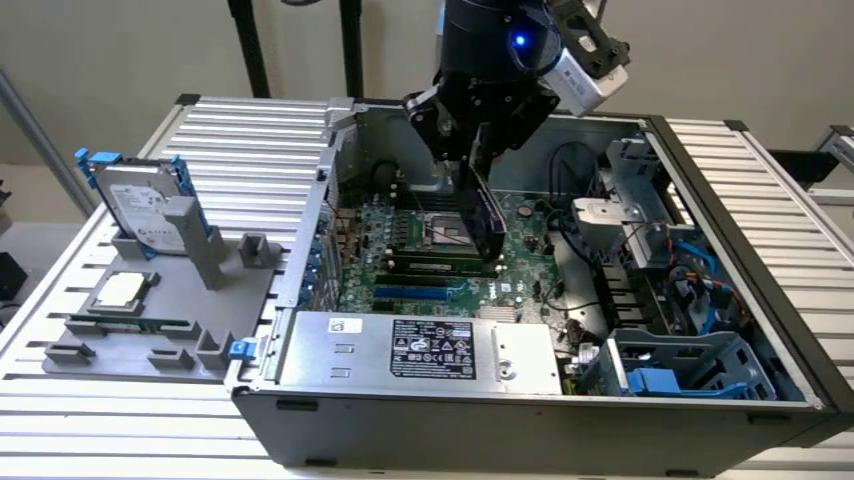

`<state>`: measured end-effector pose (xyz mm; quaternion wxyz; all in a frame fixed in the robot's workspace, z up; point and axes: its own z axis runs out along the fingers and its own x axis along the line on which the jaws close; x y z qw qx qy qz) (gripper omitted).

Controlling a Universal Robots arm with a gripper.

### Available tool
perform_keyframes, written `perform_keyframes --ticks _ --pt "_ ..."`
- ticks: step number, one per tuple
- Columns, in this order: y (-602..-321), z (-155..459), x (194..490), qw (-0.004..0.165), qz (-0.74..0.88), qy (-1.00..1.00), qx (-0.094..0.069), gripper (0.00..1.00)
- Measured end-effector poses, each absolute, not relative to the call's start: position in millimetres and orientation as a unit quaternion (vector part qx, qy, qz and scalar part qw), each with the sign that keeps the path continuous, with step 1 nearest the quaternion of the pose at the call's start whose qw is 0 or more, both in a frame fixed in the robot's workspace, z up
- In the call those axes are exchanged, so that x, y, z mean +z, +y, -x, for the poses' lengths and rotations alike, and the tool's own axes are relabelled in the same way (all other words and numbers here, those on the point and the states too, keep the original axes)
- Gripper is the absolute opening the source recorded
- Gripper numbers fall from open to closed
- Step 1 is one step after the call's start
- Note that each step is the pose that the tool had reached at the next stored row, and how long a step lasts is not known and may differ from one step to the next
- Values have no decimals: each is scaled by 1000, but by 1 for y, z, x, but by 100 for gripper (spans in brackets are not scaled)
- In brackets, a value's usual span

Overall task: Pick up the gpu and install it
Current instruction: 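Insert the gpu into the slot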

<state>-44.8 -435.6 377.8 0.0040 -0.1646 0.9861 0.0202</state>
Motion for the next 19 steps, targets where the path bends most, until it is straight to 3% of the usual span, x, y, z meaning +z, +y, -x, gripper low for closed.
perform_keyframes --ticks 19 --pt "-436 45 371 5 332 943 20 0"
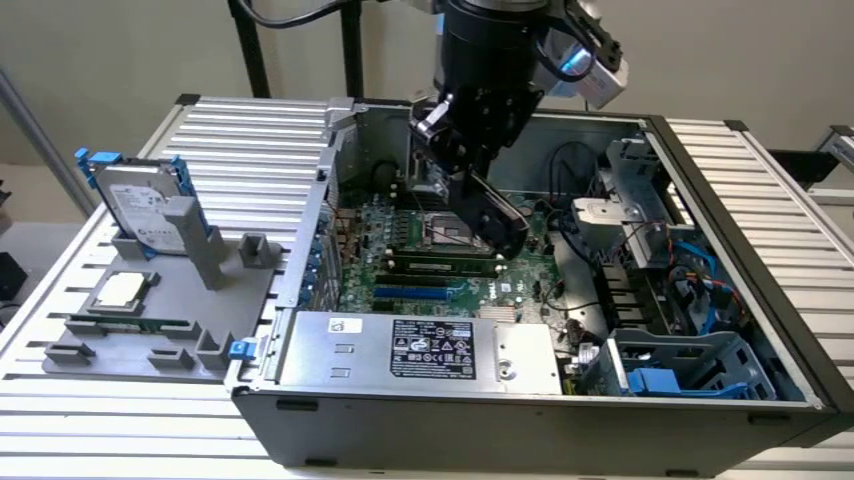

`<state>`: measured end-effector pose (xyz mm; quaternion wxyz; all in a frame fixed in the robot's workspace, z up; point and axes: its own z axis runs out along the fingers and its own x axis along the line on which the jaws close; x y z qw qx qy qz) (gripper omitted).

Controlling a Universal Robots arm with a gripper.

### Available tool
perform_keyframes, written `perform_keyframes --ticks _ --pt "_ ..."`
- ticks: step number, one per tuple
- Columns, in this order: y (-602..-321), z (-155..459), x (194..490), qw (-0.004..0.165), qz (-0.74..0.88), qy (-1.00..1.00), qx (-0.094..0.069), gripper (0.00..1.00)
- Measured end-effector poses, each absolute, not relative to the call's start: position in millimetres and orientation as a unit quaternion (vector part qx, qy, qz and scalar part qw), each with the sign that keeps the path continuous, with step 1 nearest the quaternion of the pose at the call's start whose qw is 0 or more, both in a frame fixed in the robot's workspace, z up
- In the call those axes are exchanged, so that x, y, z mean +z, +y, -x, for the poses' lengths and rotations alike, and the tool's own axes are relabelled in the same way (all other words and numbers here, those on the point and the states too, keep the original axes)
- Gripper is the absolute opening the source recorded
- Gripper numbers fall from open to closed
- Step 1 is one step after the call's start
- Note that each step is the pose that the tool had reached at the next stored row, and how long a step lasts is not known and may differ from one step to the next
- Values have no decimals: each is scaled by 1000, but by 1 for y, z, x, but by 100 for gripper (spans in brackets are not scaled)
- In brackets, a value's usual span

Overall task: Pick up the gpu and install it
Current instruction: 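Insert the gpu into the slot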

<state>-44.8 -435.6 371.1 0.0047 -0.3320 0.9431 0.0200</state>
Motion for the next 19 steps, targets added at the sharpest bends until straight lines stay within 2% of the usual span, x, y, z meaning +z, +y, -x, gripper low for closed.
perform_keyframes --ticks 19 --pt "-436 45 358 3 489 872 20 0"
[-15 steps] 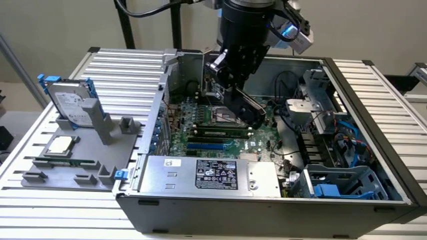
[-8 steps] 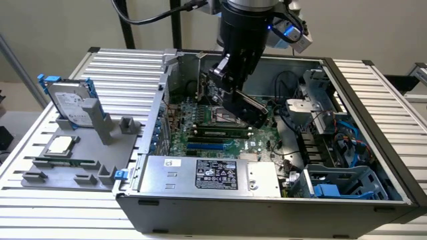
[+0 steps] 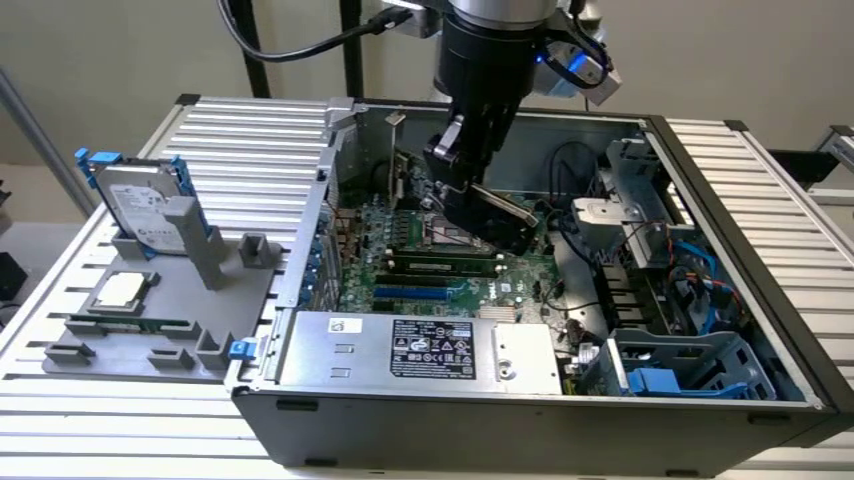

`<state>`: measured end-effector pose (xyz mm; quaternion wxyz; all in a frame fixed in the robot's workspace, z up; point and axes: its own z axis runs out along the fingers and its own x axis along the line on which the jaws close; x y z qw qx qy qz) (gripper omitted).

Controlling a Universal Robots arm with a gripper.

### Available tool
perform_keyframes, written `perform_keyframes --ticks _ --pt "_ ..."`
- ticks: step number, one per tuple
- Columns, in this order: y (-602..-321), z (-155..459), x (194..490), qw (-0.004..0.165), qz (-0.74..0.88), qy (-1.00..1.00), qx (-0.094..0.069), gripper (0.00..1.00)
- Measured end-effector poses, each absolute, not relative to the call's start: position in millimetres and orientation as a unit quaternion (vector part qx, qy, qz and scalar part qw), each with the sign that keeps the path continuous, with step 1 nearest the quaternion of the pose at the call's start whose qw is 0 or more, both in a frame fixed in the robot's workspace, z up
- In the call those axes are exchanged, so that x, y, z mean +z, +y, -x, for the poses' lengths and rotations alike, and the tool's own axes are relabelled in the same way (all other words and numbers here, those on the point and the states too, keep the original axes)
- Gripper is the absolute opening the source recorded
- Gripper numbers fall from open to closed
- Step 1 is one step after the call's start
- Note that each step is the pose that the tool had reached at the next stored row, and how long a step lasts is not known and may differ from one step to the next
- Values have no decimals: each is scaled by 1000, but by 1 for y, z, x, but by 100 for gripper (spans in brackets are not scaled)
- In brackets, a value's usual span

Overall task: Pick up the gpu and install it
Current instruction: 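Insert the gpu into the slot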

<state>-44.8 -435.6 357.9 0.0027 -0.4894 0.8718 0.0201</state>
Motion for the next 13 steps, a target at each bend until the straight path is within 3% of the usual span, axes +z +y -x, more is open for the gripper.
perform_keyframes --ticks 13 --pt "-436 45 346 0 588 808 20 0"
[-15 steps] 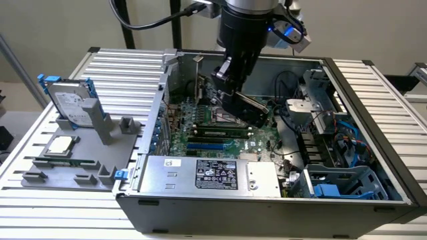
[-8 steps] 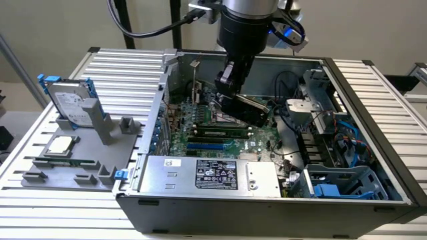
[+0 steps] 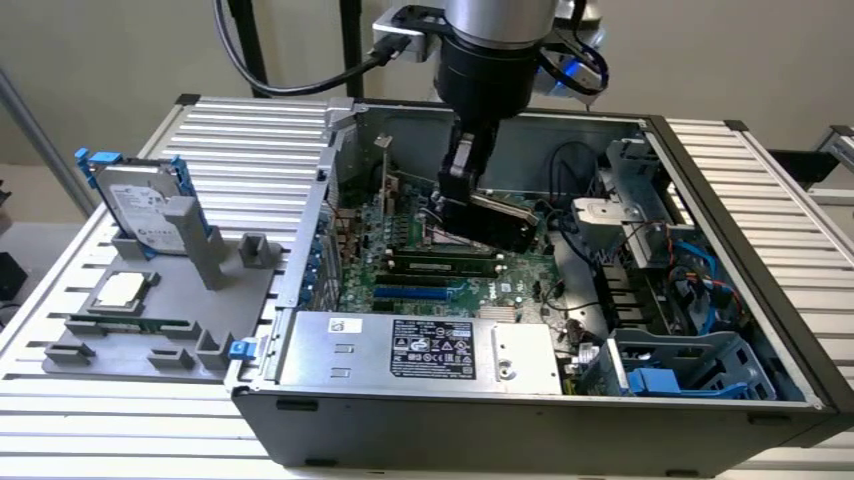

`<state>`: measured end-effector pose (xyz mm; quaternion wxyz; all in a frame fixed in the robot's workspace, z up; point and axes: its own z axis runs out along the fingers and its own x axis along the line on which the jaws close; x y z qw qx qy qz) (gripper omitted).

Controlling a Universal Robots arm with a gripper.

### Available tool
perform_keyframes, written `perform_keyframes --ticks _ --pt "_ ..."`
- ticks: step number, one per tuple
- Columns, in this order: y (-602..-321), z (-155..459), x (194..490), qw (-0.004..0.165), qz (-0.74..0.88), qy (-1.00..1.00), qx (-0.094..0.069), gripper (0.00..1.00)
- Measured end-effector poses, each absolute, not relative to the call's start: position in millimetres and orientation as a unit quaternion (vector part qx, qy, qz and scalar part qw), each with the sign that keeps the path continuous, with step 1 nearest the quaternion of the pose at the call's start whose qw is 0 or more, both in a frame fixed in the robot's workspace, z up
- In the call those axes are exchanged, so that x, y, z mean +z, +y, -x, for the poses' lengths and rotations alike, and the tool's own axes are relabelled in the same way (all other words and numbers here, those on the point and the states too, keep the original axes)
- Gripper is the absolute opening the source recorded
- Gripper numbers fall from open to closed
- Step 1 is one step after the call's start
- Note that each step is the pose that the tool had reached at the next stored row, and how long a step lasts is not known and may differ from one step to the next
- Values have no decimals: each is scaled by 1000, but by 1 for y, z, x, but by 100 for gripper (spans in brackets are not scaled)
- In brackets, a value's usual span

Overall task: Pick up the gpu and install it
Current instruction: 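Insert the gpu into the slot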

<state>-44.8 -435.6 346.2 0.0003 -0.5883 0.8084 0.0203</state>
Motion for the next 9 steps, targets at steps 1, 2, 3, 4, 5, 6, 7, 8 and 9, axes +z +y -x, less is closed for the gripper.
perform_keyframes --ticks 1,2,3,4,5,6,7,8,9 --pt "-436 45 345 0 596 803 20 0" --pt "-436 45 344 0 603 798 20 0" --pt "-436 45 344 0 610 792 20 0" --pt "-436 45 343 0 617 786 20 0" --pt "-436 45 342 -1 625 781 20 0" --pt "-436 45 341 -1 632 775 20 0" --pt "-436 45 340 -1 639 769 20 0" --pt "-436 45 339 -1 645 764 20 0" --pt "-436 45 338 -1 651 759 20 0"
